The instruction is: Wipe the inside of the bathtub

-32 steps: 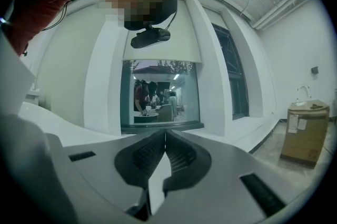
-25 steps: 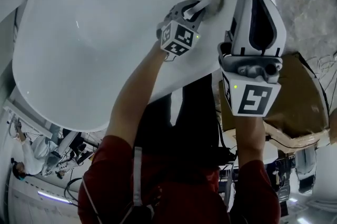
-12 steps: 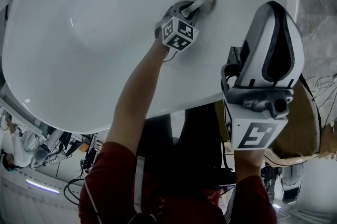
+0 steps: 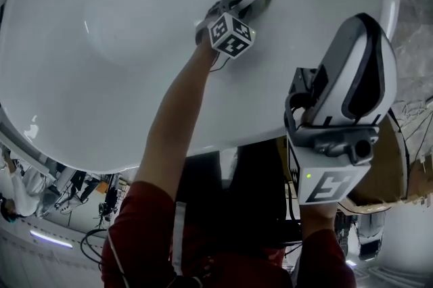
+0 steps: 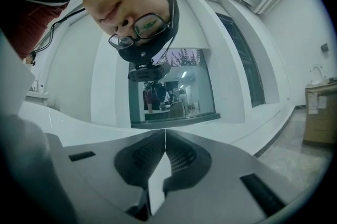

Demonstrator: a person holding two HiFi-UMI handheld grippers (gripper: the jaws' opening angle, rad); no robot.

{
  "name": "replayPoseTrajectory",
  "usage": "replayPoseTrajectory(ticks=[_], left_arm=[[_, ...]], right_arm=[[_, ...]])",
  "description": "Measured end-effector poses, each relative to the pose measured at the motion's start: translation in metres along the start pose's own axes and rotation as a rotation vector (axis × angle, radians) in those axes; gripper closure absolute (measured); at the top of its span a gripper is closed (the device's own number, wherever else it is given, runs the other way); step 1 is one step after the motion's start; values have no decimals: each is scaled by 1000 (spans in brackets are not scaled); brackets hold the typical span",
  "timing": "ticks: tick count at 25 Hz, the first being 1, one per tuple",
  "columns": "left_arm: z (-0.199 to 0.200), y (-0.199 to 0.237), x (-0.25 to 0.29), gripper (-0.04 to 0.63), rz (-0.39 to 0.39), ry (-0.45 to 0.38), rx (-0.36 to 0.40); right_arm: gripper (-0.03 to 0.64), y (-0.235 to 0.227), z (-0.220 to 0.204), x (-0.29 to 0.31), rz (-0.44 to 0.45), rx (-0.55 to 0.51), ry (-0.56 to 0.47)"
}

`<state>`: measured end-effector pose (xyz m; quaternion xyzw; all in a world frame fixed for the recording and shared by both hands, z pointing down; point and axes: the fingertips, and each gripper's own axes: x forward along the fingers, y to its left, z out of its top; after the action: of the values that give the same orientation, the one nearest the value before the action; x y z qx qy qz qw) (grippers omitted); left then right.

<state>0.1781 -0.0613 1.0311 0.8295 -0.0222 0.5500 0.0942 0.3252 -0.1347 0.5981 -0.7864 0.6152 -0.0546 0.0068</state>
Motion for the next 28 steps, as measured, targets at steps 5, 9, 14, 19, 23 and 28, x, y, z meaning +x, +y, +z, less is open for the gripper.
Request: replayPoseTrajectory(ticks=[5,9,14,19,23,28], left_arm=[[0,3,-8,503,23,-28,-58],[19,1,-30,503,33,-115,-63],[78,-9,-89,503,34,-274,-34],[159,-5,-168,503,47,-488,7],[213,-20,-230,503,13,-634,83],[255,-43,-274,503,-23,-733,194]], right_arm=[[604,-2,1,-1,-14,-6,-3],[604,-3,1,1,-26,-32,2],[604,-4,29,0,-57,-35,-28],[604,-11,74,-4,-112,-50,-84],[604,-21,116,-15,-148,-79,-123],[604,-33,157,-30,-192,-107,-174]])
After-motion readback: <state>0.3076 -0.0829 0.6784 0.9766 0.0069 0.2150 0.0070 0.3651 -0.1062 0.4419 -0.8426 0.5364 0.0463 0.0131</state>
